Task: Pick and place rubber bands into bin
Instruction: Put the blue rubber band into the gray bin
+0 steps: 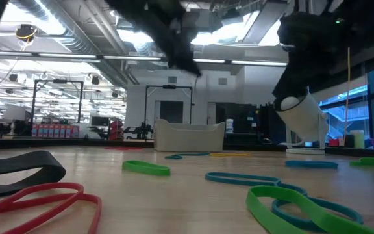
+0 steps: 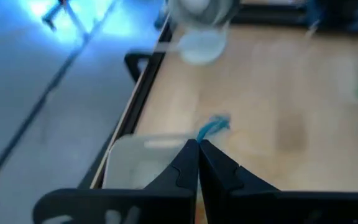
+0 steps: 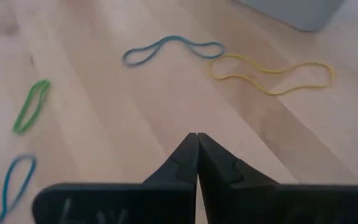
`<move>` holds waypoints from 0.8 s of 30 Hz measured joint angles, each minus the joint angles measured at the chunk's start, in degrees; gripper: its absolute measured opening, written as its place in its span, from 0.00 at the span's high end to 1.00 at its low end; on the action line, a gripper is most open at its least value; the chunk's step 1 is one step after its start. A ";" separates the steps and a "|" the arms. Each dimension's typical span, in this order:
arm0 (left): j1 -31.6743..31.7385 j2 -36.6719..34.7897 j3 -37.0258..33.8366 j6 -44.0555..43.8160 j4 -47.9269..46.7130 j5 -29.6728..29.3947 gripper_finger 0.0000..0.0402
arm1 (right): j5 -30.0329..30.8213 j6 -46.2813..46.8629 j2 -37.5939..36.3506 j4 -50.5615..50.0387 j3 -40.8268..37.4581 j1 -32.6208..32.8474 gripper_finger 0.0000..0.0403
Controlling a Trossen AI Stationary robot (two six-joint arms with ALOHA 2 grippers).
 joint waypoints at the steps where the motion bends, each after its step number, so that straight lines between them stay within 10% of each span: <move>1: 1.56 1.72 0.00 0.49 0.50 1.50 1.00 | 0.01 1.20 0.00 0.01 0.00 -0.53 0.97; 13: 7.98 18.95 -0.02 8.18 0.25 4.45 0.97 | 0.44 9.33 0.00 0.14 0.00 -2.44 0.97; 24: 7.89 19.84 5.51 7.06 -8.50 3.27 0.66 | 0.63 10.21 0.00 -0.12 0.00 -3.09 0.97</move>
